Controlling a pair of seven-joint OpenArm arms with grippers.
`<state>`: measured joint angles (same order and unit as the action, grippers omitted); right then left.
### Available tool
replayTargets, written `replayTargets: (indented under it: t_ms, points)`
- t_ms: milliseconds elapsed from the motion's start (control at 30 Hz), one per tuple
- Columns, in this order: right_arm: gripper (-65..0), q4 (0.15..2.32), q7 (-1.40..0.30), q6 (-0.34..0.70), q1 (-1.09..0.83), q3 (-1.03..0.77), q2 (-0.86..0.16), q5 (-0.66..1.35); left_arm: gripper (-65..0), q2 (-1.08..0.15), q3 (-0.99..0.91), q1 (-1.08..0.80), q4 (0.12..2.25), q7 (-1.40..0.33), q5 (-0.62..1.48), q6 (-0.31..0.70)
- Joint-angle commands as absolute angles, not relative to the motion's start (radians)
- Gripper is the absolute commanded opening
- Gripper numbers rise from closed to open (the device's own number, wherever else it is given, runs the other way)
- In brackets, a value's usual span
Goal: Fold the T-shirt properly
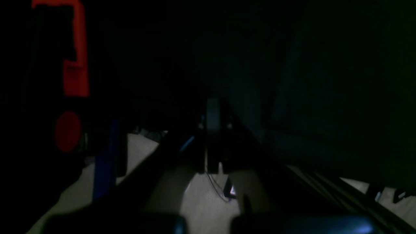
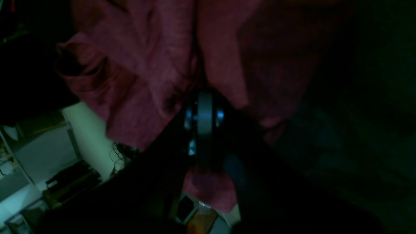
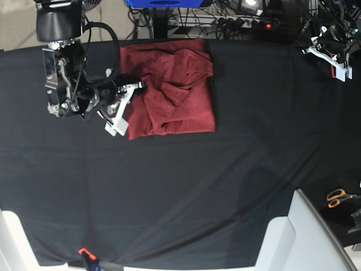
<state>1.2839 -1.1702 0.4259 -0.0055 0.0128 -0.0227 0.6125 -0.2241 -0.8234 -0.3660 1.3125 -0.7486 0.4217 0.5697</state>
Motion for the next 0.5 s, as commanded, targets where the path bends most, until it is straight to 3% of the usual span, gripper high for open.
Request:
replayTargets:
  t_ms: [0, 467]
  points:
    - [-64.2, 1.297, -1.161, 0.429, 0.016, 0.022, -0.024, 0.630, -65.0, -0.240, -0.829, -0.374, 1.326, -0.714, 0.432, 0.575]
    - [-64.2, 1.270, -1.167, 0.426, 0.097, 0.064, 0.048, 0.630, -65.0, -0.239, -0.828, -0.375, 1.325, -0.705, 0.432, 0.575]
